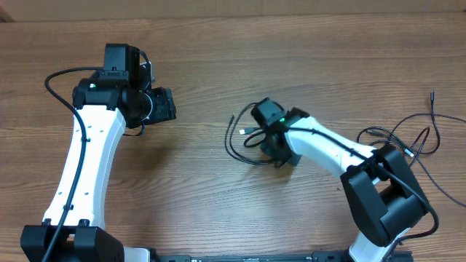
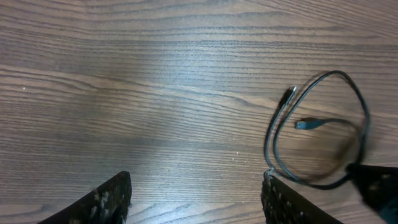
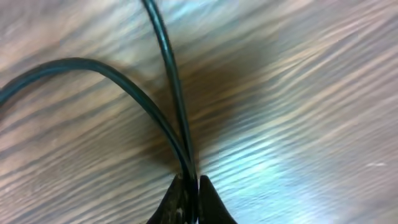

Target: Untangle cables

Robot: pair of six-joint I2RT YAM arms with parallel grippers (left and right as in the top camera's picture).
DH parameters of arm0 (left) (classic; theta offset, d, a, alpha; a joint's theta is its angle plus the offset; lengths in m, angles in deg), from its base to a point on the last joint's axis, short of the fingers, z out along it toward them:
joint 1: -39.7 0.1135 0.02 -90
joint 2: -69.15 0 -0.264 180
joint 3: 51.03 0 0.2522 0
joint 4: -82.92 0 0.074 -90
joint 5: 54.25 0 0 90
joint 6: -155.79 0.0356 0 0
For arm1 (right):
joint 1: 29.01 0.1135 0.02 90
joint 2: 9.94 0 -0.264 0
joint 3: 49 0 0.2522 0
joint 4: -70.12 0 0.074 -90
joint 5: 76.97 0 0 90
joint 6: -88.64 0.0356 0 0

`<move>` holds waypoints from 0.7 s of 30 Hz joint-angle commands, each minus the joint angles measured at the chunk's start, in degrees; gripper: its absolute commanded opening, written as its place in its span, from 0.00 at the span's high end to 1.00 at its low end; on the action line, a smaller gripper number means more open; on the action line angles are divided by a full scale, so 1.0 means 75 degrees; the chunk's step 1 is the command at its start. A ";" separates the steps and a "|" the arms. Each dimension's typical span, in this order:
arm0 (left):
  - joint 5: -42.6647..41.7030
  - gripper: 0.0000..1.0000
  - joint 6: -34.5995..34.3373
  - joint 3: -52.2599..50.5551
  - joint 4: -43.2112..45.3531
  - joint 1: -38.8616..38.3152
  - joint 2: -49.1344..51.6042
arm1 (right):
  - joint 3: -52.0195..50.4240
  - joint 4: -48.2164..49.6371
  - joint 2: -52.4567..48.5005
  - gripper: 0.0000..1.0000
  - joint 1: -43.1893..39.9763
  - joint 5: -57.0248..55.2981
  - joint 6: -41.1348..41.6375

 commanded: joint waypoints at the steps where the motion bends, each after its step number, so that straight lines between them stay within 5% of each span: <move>1: 0.0050 0.33 -0.0073 0.0041 -0.0029 0.0006 -0.0012 | 0.1087 -0.0519 0.0475 0.96 -0.0557 -0.0638 -0.0769; 10: 0.0050 0.33 -0.0073 0.0041 -0.0050 0.0006 -0.0012 | 0.3031 -0.2072 0.1445 0.96 -0.2702 -0.1029 -0.2209; 21: 0.0079 0.33 -0.0050 0.0041 -0.0038 0.0006 -0.0012 | 0.3395 -0.2200 0.1973 0.96 -0.7140 -0.0994 -0.2900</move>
